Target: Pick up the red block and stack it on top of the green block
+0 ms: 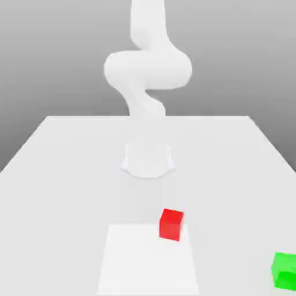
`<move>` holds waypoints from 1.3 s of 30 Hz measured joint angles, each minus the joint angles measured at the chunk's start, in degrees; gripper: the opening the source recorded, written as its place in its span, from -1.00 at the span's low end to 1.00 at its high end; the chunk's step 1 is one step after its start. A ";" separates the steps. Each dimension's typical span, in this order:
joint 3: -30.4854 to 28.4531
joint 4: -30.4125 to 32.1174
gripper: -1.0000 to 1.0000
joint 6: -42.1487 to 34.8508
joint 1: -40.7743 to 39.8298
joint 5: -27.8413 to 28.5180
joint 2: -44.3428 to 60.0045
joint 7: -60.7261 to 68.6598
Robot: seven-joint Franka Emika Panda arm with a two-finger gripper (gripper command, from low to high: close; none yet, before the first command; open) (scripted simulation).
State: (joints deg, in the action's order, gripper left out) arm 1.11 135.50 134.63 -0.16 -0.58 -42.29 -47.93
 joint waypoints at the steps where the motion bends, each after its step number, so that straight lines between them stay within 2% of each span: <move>1: 0.56 1.78 0.00 1.39 -0.07 -0.28 1.76 -1.02; 16: 9.56 28.98 0.00 23.18 -0.67 -3.56 30.06 -17.96; 20: 9.35 31.17 0.00 33.31 -0.93 1.99 43.15 -24.74; 23: 4.92 30.46 0.00 38.85 2.15 7.32 49.81 -28.73; 24: 3.17 30.19 -1.00 40.56 3.67 8.24 51.82 -29.39; 31: 2.58 30.13 -1.00 41.04 4.17 8.75 52.31 -29.82; 34: 5.04 30.88 -1.00 36.92 2.83 4.67 47.42 -26.90; 39: 5.54 31.93 -1.00 28.37 4.19 -0.88 37.79 -22.56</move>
State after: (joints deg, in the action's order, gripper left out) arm 6.64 167.43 163.01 4.03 -1.46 -4.50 -70.49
